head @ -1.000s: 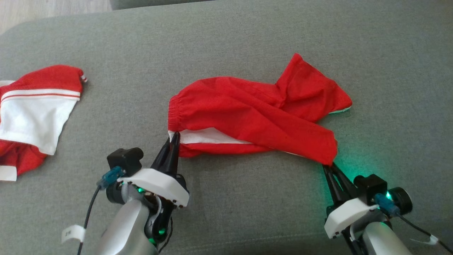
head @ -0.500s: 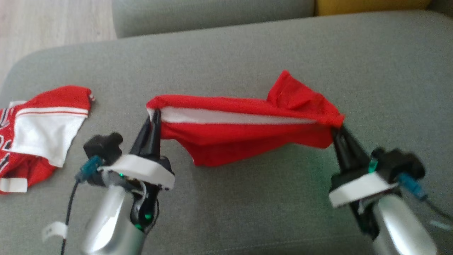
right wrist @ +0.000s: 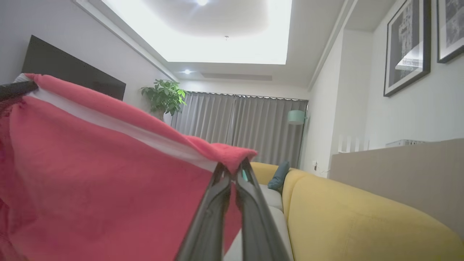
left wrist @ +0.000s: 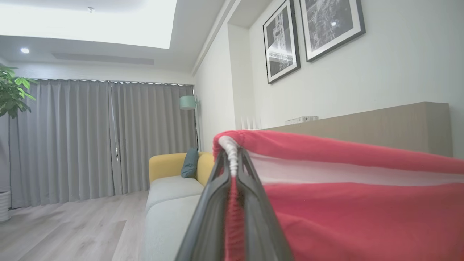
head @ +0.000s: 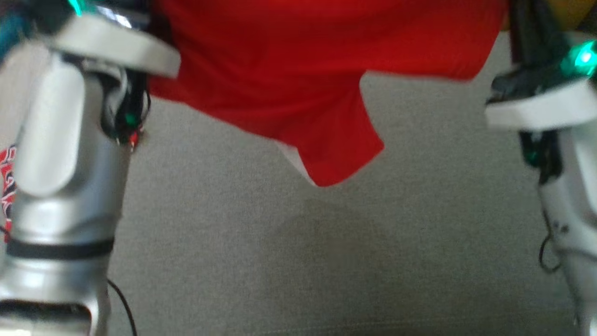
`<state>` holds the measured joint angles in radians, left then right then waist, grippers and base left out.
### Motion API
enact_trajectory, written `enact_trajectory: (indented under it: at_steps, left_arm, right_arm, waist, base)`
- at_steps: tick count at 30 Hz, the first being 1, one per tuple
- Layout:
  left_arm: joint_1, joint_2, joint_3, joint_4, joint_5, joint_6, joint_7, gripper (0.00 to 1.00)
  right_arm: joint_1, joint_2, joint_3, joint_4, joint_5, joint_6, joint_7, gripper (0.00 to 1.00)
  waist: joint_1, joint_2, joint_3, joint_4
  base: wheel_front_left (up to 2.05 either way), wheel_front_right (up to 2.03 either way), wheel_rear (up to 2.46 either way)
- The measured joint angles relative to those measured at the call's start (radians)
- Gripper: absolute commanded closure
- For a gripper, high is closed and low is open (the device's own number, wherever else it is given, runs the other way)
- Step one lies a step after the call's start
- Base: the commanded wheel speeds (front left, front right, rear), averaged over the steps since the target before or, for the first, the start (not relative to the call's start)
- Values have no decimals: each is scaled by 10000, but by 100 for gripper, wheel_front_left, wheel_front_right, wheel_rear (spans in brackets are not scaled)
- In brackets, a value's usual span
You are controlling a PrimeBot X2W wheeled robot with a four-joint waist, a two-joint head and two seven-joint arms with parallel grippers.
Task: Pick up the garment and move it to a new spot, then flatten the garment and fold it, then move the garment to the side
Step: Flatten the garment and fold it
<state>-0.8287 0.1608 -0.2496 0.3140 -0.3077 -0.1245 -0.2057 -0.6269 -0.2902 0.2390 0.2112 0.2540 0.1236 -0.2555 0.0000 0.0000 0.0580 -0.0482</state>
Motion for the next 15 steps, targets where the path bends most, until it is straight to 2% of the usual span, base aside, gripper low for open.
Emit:
enact_trajectory:
  at_steps: [7, 11, 15]
  left_arm:
    - [-1706, 132, -332, 1248, 163, 0, 767, 100]
    - [-2969, 79, -286, 2380, 439, 146, 102, 100]
    - [-4500, -178, -38, 3147, 510, 290, -445, 100]
  right_arm:
    - [-2560, -104, 715, 1469, 155, 0, 17, 100]
    - [-4450, -15, 779, 2851, -253, 6, 13, 100]
    - [-6083, 307, 27, 3841, -1028, 6, 0, 100]
  waist:
    - [1, 0, 1221, 139]
    - [2, 0, 2107, 153]
    - [4, -1, 2927, 94]
  base:
    - [0, 0, 0]
    - [0, 0, 0]
    - [0, 0, 0]
